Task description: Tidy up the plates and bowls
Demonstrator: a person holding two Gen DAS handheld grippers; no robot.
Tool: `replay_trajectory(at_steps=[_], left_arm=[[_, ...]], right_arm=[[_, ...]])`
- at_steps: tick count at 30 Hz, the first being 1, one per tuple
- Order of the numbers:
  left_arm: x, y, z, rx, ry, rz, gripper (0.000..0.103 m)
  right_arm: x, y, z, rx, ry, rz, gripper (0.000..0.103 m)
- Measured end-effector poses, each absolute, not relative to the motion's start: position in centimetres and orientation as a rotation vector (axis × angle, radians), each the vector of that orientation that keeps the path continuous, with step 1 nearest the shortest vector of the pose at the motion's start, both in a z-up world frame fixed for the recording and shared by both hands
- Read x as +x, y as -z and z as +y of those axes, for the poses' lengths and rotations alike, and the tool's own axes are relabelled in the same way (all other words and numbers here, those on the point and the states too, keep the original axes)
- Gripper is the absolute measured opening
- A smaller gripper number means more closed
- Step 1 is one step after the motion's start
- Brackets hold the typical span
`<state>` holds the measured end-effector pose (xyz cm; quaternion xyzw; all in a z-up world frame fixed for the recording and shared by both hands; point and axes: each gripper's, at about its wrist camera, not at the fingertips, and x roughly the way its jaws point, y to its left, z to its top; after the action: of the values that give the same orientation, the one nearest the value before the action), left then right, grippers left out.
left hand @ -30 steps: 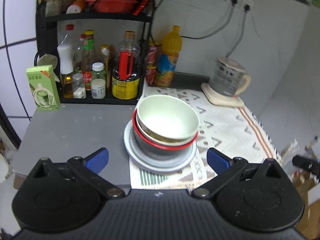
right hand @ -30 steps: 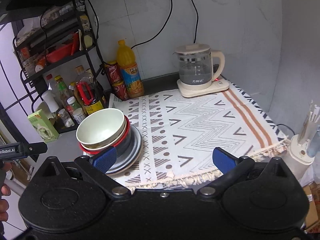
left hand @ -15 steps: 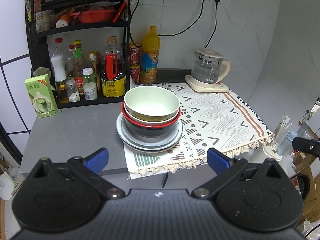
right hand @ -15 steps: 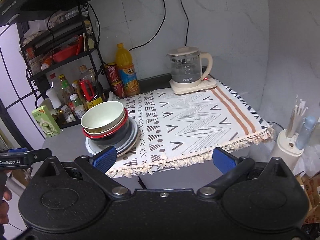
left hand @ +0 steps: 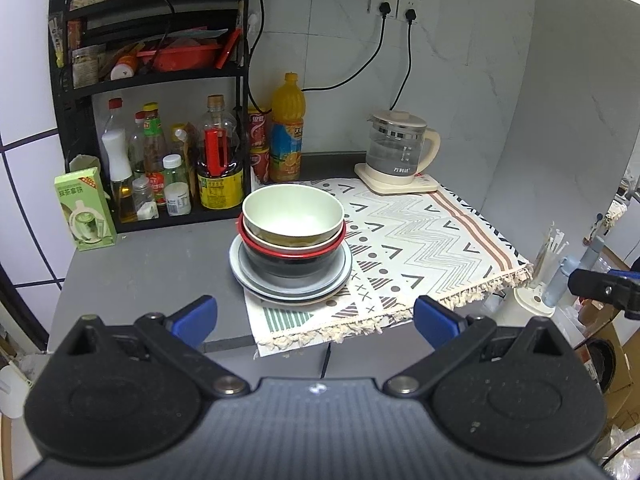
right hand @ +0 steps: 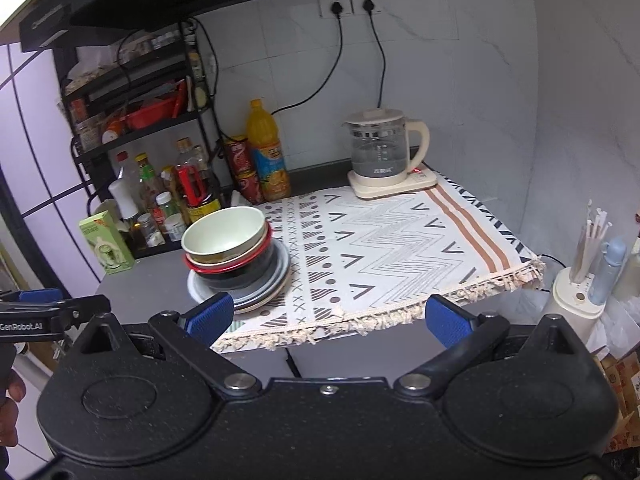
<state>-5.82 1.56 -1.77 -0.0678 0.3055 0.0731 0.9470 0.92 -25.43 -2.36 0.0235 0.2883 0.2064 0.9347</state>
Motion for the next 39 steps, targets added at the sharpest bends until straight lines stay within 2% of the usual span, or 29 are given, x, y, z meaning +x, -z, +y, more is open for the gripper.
replay_trajectory(at_steps=[39], left_arm=[[-7.8,2.4,2.2,-0.137,-0.146,0.602,0.103]], right_arm=[[-2.0,2.5,-24.1,0.003,-0.392,0.557,0.103]])
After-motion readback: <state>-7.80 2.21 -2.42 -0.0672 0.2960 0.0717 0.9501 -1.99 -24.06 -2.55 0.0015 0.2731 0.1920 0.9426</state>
